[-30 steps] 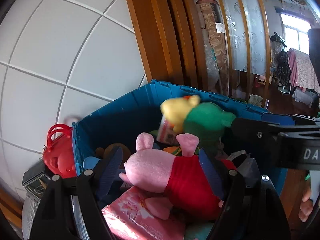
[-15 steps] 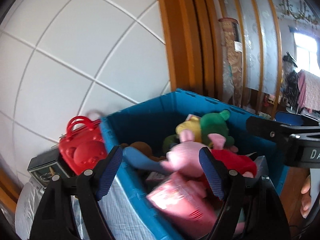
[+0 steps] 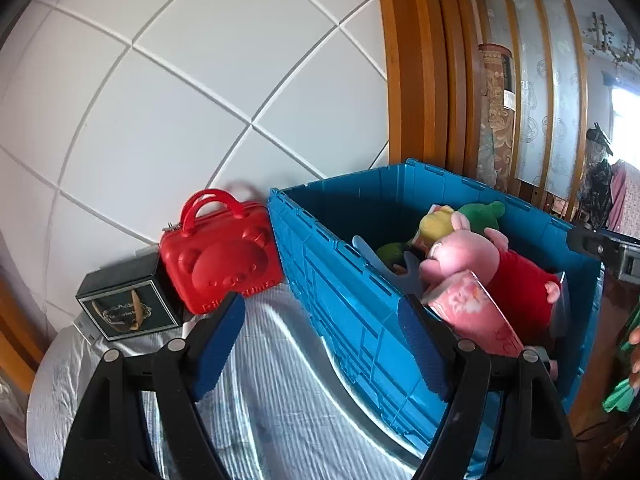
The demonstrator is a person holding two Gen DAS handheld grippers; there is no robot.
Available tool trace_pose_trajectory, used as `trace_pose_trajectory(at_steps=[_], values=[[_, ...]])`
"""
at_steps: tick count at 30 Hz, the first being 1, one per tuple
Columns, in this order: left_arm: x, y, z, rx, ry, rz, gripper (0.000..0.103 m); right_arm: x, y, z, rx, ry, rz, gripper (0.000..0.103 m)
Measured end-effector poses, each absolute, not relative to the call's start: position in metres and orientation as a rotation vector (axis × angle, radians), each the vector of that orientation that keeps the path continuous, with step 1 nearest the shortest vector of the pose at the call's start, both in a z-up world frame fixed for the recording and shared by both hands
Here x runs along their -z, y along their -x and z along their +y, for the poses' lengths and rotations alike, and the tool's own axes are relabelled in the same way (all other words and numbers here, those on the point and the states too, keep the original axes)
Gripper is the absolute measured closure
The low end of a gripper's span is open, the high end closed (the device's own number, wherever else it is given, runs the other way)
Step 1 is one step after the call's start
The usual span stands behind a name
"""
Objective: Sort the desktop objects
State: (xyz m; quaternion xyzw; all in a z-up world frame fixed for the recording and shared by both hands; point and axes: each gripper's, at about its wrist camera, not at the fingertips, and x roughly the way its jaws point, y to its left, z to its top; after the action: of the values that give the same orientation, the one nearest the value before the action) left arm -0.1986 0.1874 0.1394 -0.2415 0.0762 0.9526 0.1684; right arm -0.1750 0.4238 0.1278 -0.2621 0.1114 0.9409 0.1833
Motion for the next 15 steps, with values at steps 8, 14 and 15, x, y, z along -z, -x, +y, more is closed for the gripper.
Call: trace_pose_trajectory(at_steps=[8, 14, 15], values=[[-0.146, 0.152, 0.224, -2.697, 0.653, 0.185, 0.024, -0.135, 0.132, 0.413, -2.609, 0.665, 0.194, 0.0], [-0.144, 0.126, 0.254, -2.721, 0.635, 0.184, 0.024, -0.134, 0.111, 0.425, -2.624, 0.662, 0.162, 0.0], [-0.144, 0.124, 0.256, -2.706, 0.645, 0.145, 0.024, -0.133, 0.11, 0.428, -2.628, 0.666, 0.164, 0.0]])
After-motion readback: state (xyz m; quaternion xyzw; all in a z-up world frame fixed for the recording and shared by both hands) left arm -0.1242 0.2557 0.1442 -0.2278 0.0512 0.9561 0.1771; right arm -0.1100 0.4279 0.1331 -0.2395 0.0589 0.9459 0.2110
